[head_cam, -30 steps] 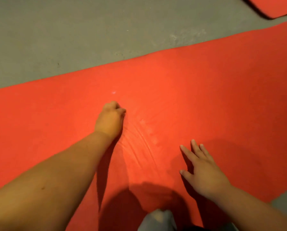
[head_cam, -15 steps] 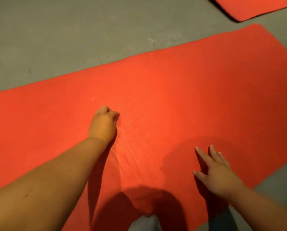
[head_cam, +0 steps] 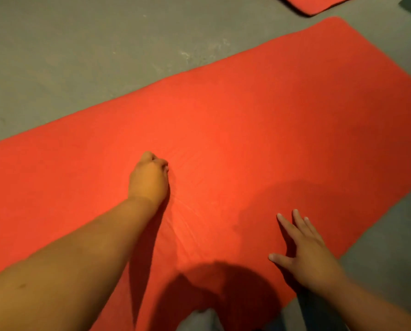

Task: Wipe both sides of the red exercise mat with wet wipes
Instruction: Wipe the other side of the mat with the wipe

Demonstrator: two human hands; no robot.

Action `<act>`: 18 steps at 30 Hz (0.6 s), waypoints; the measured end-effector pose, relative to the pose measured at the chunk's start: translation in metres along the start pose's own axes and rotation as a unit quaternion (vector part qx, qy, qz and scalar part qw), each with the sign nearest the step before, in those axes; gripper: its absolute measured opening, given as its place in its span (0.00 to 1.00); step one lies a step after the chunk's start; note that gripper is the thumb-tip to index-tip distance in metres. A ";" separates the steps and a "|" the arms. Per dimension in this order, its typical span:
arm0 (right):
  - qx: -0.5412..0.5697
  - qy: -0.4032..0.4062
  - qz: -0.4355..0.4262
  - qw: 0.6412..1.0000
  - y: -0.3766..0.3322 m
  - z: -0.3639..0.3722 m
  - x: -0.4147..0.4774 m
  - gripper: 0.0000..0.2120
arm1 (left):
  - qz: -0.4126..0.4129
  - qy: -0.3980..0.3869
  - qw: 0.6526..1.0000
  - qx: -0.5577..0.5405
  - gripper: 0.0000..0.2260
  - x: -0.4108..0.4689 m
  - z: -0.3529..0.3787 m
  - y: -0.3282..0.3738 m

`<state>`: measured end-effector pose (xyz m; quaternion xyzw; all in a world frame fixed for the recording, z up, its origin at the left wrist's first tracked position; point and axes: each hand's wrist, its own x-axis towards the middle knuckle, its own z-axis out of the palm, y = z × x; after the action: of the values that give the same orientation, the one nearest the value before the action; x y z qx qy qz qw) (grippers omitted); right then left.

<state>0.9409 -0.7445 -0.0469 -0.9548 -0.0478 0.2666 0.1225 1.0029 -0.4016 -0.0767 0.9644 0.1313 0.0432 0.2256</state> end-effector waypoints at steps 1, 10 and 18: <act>0.010 0.007 0.005 1.000 -0.002 0.001 0.000 0.46 | -0.002 -0.016 1.000 -0.009 0.06 -0.015 0.008 0.016; 0.032 0.027 0.022 0.999 0.000 0.011 -0.007 0.43 | 0.429 -0.140 0.890 0.071 0.08 -0.023 0.024 0.043; 0.050 0.034 0.042 0.997 -0.001 0.018 -0.011 0.42 | 0.132 -0.041 0.990 -0.041 0.06 -0.053 0.040 0.070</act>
<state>0.9223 -0.7414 -0.0561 -0.9573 0.0095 0.2405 0.1602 0.9742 -0.4940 -0.0827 0.9642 -0.0087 0.0381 0.2621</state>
